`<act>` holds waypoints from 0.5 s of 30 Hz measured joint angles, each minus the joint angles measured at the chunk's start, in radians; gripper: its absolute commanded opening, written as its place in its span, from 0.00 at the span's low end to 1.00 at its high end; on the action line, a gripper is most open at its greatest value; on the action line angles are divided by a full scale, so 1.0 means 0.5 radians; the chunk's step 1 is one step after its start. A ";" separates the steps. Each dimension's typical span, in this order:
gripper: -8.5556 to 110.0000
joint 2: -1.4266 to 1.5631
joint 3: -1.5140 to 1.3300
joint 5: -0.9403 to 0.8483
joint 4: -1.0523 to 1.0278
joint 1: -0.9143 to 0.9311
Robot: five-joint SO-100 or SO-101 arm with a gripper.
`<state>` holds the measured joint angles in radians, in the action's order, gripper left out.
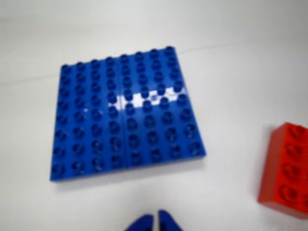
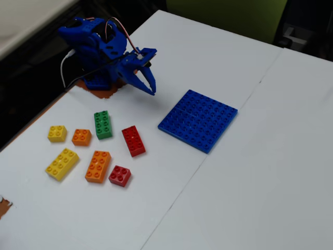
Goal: Pick up the 2x4 orange block and go up the 8x8 blue block.
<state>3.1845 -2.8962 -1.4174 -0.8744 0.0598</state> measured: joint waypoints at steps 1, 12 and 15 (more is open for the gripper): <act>0.07 -0.107 0.104 0.034 -0.028 0.018; 0.07 -1.420 1.163 0.426 -0.202 0.457; 0.07 -1.568 1.230 0.439 -0.212 0.534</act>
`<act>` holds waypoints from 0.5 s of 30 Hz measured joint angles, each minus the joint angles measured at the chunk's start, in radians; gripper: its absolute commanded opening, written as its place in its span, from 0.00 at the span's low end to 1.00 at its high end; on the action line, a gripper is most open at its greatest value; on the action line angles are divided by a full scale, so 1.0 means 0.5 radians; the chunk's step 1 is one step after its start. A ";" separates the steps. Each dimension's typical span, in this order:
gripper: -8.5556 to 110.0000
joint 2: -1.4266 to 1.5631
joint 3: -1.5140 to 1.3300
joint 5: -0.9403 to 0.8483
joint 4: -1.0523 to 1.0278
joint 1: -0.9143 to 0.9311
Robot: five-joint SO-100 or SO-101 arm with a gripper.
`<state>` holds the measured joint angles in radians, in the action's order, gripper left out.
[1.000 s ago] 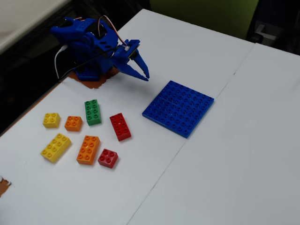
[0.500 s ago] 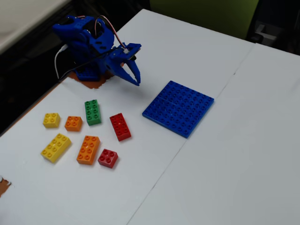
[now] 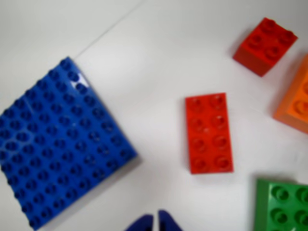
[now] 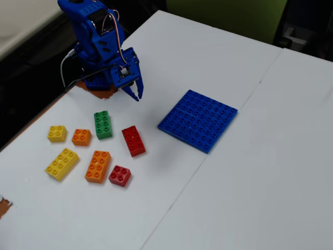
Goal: Pick up the 2x4 orange block and go up the 8x8 blue block.
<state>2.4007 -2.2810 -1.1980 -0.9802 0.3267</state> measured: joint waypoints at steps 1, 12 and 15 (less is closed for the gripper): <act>0.07 -0.052 0.037 0.000 -0.021 0.049; 0.15 -0.859 0.736 0.077 -0.595 0.503; 0.21 -1.095 0.951 0.003 -0.681 0.669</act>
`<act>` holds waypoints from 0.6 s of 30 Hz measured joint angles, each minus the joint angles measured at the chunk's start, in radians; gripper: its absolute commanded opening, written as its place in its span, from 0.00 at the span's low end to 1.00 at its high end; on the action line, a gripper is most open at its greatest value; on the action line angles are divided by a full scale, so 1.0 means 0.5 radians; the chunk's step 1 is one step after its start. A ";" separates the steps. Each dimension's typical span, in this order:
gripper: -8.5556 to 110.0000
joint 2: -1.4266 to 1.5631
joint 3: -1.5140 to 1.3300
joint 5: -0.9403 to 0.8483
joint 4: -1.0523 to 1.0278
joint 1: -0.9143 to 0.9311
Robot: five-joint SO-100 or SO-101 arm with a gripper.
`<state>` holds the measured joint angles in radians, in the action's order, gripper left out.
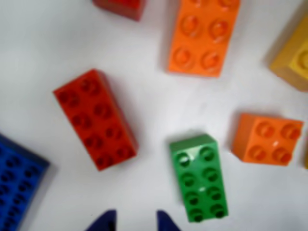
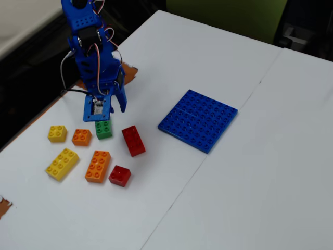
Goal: Pick up the 2x4 orange block and go up the 8x8 blue block.
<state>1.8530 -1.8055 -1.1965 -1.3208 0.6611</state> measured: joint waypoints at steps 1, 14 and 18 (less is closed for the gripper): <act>0.24 -0.080 0.071 -0.012 -0.021 0.043; 0.37 -0.678 0.420 -0.169 0.285 0.359; 0.35 -0.893 0.822 -0.233 0.107 0.399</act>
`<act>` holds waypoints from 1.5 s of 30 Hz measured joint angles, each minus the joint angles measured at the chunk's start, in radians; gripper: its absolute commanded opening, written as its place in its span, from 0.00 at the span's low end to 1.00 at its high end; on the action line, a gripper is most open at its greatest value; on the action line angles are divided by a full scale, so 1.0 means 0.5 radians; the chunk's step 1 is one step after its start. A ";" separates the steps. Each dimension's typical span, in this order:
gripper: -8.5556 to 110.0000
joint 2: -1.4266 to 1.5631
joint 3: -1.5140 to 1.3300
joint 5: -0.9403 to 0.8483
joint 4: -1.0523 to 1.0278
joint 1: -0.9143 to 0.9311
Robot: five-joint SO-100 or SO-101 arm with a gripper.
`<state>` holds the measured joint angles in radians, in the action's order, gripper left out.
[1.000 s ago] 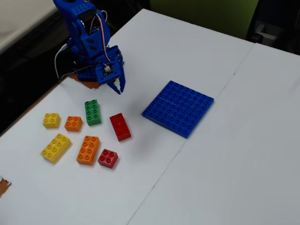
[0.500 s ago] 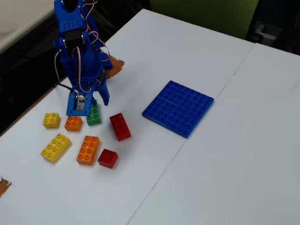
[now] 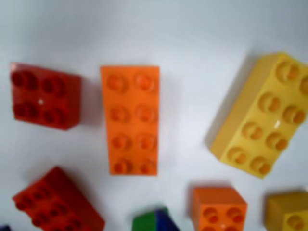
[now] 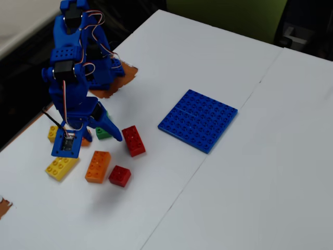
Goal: Pick up the 2x4 orange block and go up the 8x8 blue block.
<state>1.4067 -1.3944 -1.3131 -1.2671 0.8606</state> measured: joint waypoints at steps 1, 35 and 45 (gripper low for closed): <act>0.35 -0.037 0.025 -0.034 0.006 0.003; 0.22 -0.690 0.460 -0.334 0.199 0.153; 0.10 -0.690 0.460 -0.387 0.181 0.117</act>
<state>1.0615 -1.1643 -1.5064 -1.1766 0.9189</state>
